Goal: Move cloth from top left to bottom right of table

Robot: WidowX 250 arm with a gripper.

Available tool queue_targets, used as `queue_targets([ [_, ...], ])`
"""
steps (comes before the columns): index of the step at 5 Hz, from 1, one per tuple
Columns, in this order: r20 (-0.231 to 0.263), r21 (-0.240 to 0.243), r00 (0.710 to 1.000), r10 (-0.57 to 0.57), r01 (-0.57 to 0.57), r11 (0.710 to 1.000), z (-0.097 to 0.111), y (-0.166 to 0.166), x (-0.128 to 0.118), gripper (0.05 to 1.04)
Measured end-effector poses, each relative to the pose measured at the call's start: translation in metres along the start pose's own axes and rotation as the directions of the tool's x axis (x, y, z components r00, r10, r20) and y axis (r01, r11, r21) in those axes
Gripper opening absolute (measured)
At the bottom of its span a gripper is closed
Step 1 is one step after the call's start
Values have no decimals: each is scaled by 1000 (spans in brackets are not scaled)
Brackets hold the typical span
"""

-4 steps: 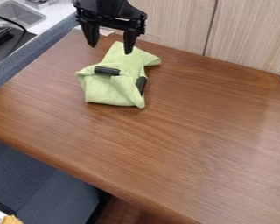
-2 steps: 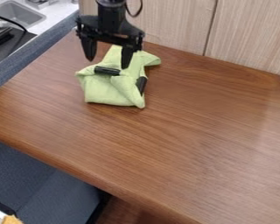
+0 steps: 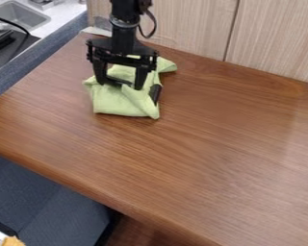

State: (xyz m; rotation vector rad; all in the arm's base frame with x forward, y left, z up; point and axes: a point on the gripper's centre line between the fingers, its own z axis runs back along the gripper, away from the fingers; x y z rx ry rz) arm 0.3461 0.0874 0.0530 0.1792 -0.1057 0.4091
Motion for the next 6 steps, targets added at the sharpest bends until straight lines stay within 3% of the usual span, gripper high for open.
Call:
queue_targets([
  [1, -65, -33, 998, 24, -26, 999, -21, -10, -4, 999],
  [3, -74, -77, 994, 87, -92, 993, -33, -10, -3, 999],
  [5, -52, -110, 999, -6, 0, 994, -29, -39, -9, 999],
  [6, -24, -140, 988, -150, 145, 979, -17, -80, -27, 999],
])
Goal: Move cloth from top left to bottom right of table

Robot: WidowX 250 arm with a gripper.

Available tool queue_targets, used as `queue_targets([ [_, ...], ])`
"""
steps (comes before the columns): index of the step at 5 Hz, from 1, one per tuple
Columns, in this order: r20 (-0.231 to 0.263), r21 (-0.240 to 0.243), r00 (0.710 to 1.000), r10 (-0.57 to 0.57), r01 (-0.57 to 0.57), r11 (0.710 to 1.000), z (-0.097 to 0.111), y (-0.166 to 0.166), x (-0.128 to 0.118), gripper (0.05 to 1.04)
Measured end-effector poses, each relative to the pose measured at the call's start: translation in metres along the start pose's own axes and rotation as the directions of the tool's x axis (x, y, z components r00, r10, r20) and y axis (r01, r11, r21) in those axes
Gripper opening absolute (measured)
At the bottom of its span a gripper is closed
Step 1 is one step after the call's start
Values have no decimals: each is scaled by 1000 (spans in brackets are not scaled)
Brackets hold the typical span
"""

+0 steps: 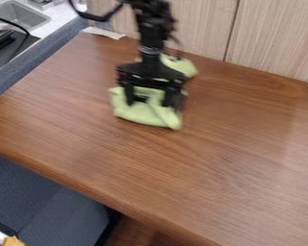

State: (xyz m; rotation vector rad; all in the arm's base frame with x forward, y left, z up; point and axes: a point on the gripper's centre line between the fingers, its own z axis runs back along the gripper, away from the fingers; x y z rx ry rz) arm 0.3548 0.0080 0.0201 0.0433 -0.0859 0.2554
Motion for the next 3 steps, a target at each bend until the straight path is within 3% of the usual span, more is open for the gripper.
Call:
queue_targets([
  [2, -3, -38, 973, -232, 232, 972, 10, -50, -55, 999],
  [3, -3, -52, 966, -259, 259, 965, 15, -52, -69, 999],
])
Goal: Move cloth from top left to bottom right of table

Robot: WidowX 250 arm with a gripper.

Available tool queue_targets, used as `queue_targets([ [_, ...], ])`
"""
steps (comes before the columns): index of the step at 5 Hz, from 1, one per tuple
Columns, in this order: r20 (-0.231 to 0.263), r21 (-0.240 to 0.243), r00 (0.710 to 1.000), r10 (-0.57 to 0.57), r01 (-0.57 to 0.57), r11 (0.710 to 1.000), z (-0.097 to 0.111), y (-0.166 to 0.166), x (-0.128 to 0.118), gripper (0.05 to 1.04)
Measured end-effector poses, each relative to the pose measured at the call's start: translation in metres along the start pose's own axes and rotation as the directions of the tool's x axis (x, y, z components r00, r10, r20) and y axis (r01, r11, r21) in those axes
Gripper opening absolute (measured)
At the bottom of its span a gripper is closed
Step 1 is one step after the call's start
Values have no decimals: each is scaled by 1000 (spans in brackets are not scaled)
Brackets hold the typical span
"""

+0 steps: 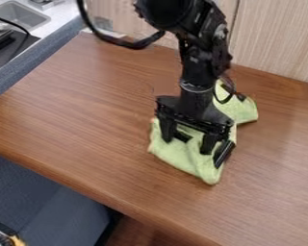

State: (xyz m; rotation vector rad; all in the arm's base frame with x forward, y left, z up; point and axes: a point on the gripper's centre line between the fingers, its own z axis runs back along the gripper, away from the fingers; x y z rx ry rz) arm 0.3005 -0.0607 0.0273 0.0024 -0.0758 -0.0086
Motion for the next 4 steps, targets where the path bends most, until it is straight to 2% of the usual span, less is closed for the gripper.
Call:
queue_targets([
  [1, 6, -9, 1000, -14, 14, 1000, 9, 1, 0, 999],
  [2, 41, -27, 999, 1, 0, 1000, 30, 5, 5, 999],
  [4, 195, -59, 981, 10, 1, 998, 107, 26, 12, 999],
])
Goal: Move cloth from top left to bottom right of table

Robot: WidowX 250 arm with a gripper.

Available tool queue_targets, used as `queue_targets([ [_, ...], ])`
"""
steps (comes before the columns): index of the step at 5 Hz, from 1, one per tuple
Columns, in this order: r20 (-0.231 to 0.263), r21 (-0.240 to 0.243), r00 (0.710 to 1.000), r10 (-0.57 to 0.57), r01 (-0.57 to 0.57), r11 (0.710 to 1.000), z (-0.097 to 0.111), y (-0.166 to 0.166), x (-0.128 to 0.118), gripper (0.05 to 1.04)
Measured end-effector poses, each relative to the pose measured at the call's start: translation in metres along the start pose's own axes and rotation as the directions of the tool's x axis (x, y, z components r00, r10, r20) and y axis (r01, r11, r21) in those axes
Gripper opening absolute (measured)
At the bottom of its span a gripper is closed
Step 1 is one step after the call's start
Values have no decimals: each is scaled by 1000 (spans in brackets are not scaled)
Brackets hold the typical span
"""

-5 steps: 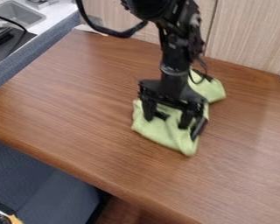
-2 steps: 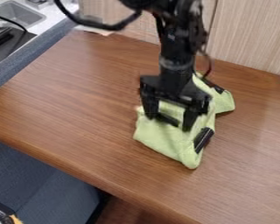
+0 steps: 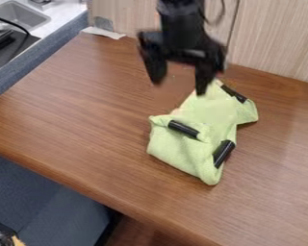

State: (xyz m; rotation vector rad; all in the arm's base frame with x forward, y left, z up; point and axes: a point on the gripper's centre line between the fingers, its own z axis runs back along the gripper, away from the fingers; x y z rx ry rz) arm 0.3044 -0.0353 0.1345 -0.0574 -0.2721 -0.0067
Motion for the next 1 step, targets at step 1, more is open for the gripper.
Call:
queue_targets([
  [1, 52, 4, 999, 9, -9, 1000, 23, 19, 7, 999],
])
